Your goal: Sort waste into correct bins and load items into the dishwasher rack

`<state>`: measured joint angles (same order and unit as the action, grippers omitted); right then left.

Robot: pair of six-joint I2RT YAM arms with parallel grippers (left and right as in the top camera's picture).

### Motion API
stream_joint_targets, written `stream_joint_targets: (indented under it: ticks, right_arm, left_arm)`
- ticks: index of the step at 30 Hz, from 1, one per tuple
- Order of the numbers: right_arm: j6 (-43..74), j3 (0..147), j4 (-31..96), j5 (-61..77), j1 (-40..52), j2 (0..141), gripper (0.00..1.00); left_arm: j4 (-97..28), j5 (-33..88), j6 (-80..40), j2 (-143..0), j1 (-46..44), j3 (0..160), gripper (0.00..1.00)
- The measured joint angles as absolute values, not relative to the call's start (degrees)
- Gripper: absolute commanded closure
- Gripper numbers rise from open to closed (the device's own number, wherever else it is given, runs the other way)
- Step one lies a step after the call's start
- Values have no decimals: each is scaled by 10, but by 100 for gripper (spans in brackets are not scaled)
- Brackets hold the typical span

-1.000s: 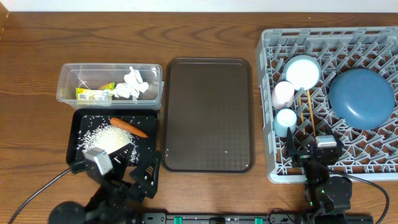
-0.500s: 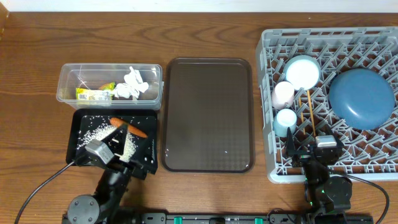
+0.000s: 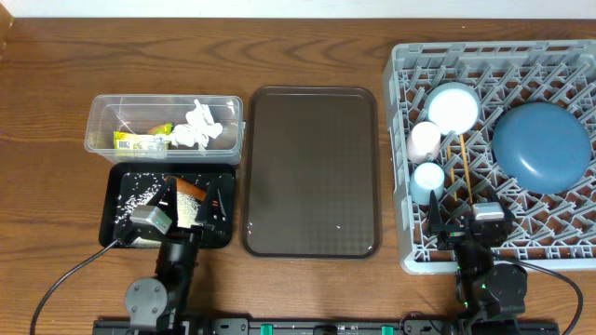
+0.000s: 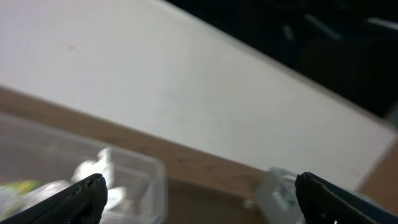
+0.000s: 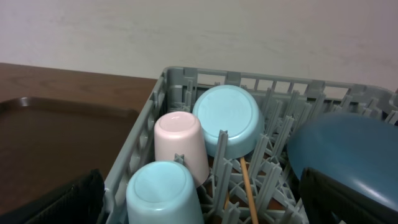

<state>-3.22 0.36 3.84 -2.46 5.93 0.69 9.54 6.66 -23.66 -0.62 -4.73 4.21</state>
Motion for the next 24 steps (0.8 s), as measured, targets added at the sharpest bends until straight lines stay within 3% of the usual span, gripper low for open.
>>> stream_joint_targets:
  ticks: [8, 24]
  right_arm:
    - [-32, 4, 38, -25, 59, 7, 1]
    - [-32, 4, 38, -25, 59, 7, 1]
  left_arm:
    - [74, 9, -164, -6, -47, 4, 2]
    - [-8, 35, 73, -6, -49, 6, 2]
